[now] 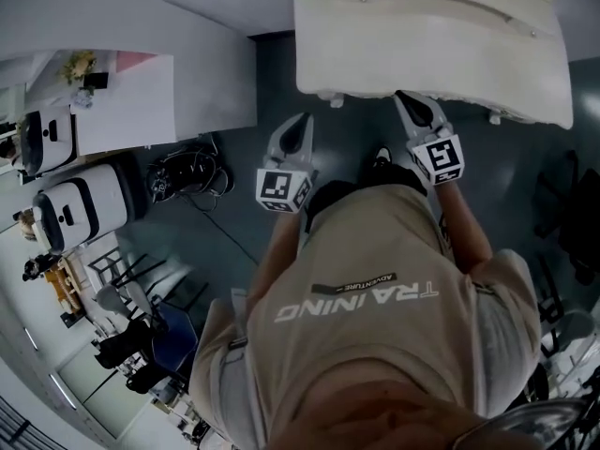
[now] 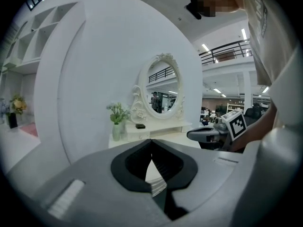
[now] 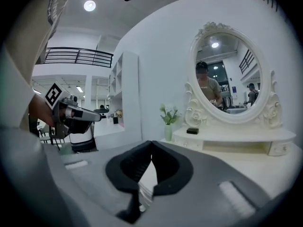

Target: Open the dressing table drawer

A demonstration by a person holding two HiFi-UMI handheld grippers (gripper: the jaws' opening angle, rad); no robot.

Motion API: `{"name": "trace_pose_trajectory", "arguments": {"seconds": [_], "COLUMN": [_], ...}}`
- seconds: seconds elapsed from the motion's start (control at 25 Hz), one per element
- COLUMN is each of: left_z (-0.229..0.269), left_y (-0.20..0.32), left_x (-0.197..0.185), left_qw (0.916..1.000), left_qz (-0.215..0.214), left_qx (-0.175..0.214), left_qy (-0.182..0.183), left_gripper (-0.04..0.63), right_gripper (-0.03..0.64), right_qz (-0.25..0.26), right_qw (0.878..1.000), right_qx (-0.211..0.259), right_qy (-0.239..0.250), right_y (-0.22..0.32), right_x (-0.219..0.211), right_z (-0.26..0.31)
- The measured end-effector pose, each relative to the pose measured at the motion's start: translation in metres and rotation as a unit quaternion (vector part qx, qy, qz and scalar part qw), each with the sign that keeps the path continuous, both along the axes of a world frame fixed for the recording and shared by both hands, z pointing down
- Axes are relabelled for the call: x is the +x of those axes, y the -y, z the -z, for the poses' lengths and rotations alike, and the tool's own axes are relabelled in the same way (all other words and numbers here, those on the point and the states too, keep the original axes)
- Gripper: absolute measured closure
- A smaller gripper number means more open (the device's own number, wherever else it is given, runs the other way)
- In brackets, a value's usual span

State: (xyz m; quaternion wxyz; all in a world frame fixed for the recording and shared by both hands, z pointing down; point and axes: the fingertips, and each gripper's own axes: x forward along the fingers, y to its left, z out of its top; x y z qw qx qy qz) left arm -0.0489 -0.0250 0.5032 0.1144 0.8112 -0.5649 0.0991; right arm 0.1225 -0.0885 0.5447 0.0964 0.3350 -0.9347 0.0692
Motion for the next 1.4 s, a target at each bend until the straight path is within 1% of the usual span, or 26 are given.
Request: {"name": "trace_pose_trajectory", "arguments": {"seconds": [0.2,0.32,0.48,0.56,0.64,0.8,0.92,1.04,1.16,1.24,1.32,1.4], "left_z": [-0.016,-0.025,-0.025,-0.027,-0.023,-0.007,-0.008,-0.019,-0.021,-0.020,-0.022,-0.026], "left_y": [0.012,0.021,0.032,0.041,0.061,0.087,0.096,0.119,0.136,0.145,0.161,0.179], "left_x": [-0.014,-0.027,-0.048,-0.060,-0.072,-0.089,-0.094,-0.097,-0.096,-0.098,-0.102,-0.103], "left_qw": [0.9998,0.9998,0.9996,0.9992,0.9986,0.9954,0.9916,0.9884,0.9872,0.9876,0.9883,0.9888], "left_qz": [-0.003,-0.008,-0.027,-0.039,-0.052,-0.088,-0.121,-0.143,-0.150,-0.147,-0.143,-0.143], "left_qx": [-0.018,-0.019,-0.004,-0.004,0.008,0.038,0.044,0.051,0.046,0.039,0.035,0.032], "left_qy": [-0.001,-0.005,0.007,0.008,0.004,-0.002,-0.008,-0.012,-0.027,-0.041,-0.040,-0.030], "left_gripper": [0.588,0.588,0.588,0.588,0.588,0.588,0.588,0.588,0.588,0.588,0.588,0.588], "right_gripper": [0.614,0.614,0.614,0.614,0.614,0.614,0.614,0.614,0.614,0.613,0.614,0.614], "right_qz": [0.004,-0.016,-0.036,-0.059,-0.084,-0.119,-0.140,-0.153,-0.160,-0.165,-0.170,-0.170], "right_qw": [1.000,0.999,0.998,0.996,0.995,0.992,0.989,0.987,0.985,0.983,0.982,0.983], "right_qx": [-0.021,-0.033,-0.035,-0.040,-0.034,-0.001,0.009,0.009,-0.002,-0.013,-0.020,-0.019], "right_qy": [-0.010,-0.022,-0.044,-0.048,-0.044,-0.041,-0.049,-0.054,-0.066,-0.075,-0.076,-0.073], "right_y": [0.013,0.015,0.012,0.015,0.030,0.050,0.052,0.058,0.057,0.062,0.080,0.103], "right_x": [-0.015,-0.021,-0.039,-0.049,-0.061,-0.081,-0.088,-0.092,-0.091,-0.087,-0.086,-0.089], "right_z": [-0.022,-0.033,-0.031,-0.028,-0.020,0.010,0.019,0.015,0.008,0.002,-0.002,-0.006]}}
